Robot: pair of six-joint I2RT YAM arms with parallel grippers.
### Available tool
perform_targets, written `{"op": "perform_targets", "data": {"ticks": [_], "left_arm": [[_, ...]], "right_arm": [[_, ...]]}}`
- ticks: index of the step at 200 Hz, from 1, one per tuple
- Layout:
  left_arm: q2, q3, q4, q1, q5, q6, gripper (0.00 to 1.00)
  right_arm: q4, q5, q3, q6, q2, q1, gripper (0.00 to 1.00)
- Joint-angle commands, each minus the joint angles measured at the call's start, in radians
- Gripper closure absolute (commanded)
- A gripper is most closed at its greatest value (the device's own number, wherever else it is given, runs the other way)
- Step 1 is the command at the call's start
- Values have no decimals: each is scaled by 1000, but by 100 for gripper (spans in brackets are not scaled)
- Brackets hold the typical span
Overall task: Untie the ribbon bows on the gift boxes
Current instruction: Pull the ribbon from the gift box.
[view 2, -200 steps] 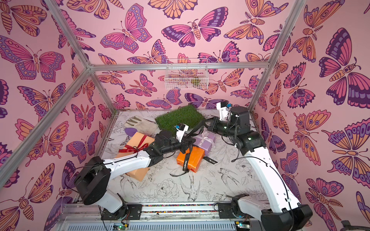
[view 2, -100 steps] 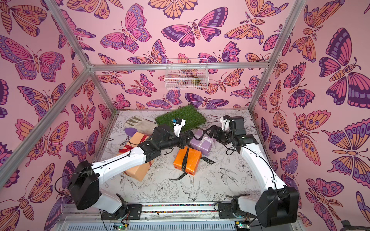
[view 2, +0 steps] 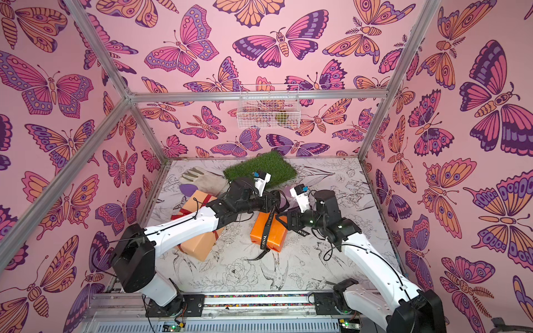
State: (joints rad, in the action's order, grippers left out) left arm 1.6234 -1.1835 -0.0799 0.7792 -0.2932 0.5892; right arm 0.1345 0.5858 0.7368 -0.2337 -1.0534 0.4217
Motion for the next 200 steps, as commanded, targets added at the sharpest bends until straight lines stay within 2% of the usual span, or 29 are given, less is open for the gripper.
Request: {"op": "perform_targets", "data": {"ticks": [1, 48, 86, 102, 114, 131, 138, 155, 158, 166, 171, 172, 174, 176, 200], "left_arm": [[6, -14, 11, -5, -21, 18, 100], [13, -15, 11, -5, -48, 41, 100], [2, -10, 11, -5, -41, 53, 100], [1, -15, 11, -5, -41, 55, 100], [-4, -15, 11, -5, -40, 57, 100], [-10, -11, 11, -5, -32, 57, 100], [-13, -7, 11, -5, -28, 56, 100], [-20, 1, 15, -7, -18, 48, 100], [-22, 2, 18, -9, -14, 46, 95], [-26, 2, 36, -15, -4, 43, 65], [-29, 3, 52, -21, 3, 43, 31], [-30, 4, 58, -22, 4, 43, 27], [-34, 5, 64, -25, 6, 42, 9], [-36, 6, 73, -29, 8, 40, 2], [-125, 90, 153, -73, 55, 20, 0]], "right_arm": [[-223, 2, -7, 101, -45, 21, 18], [-397, -13, -14, 163, -175, 26, 19], [-426, -1, -2, 161, -243, 42, 38], [-448, 1, -4, 156, -267, 57, 49], [-452, -12, -5, 154, -280, 60, 61], [-436, -21, 3, 161, -288, 60, 86], [-409, -16, 12, 168, -289, 59, 100], [-363, -4, 25, 167, -289, 60, 100], [-360, -2, 25, 166, -291, 59, 100], [-355, 5, 24, 157, -291, 60, 100], [-357, 10, 23, 149, -292, 60, 100], [-358, 10, 23, 148, -292, 60, 100], [-358, 10, 21, 145, -292, 60, 100], [-358, 9, 19, 140, -292, 60, 100], [-354, -11, 4, 90, -287, 60, 100]]}}
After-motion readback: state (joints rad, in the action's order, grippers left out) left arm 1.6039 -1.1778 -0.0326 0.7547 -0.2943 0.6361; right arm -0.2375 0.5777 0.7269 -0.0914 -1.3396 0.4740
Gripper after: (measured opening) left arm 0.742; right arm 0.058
